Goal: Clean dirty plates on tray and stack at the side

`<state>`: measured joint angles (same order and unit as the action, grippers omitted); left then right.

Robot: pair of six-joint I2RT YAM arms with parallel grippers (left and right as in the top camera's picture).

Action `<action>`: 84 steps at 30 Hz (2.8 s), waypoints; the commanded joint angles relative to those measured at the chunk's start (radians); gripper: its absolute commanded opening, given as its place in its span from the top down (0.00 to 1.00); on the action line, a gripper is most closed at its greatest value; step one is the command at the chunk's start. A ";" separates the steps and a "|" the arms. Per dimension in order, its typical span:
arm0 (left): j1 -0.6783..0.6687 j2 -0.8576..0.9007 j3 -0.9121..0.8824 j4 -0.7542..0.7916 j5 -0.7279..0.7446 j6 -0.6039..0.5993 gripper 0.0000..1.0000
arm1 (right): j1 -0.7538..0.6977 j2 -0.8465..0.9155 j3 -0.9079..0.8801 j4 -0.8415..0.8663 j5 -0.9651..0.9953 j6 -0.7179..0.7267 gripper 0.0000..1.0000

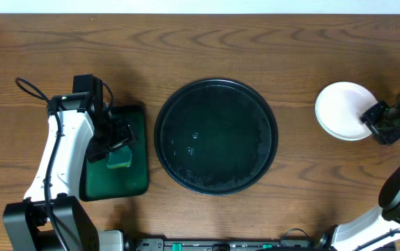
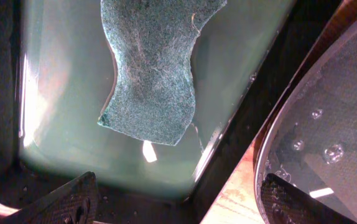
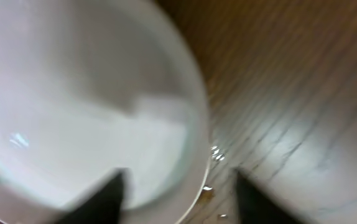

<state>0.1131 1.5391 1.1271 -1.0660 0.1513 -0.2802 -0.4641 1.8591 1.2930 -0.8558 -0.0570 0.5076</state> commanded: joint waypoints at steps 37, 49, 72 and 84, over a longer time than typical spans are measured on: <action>-0.003 -0.692 0.230 -0.001 -0.002 0.289 0.15 | 0.470 -0.993 0.024 -0.070 -0.131 -0.647 0.01; -0.003 -0.998 0.433 -0.109 -0.005 0.374 0.15 | 0.509 -1.194 0.024 -0.209 -0.132 -0.674 0.01; -0.003 -1.221 0.449 -0.380 -0.005 0.377 0.15 | 0.509 -1.207 0.023 -0.301 -0.133 -0.688 0.01; -0.003 -1.221 0.449 -0.512 -0.005 0.377 0.15 | 0.509 -1.207 0.023 -0.378 -0.131 -0.688 0.01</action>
<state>0.1131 0.3065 1.5814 -1.5608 0.1509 0.0837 0.0296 0.6540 1.3090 -1.2240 -0.1894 -0.1665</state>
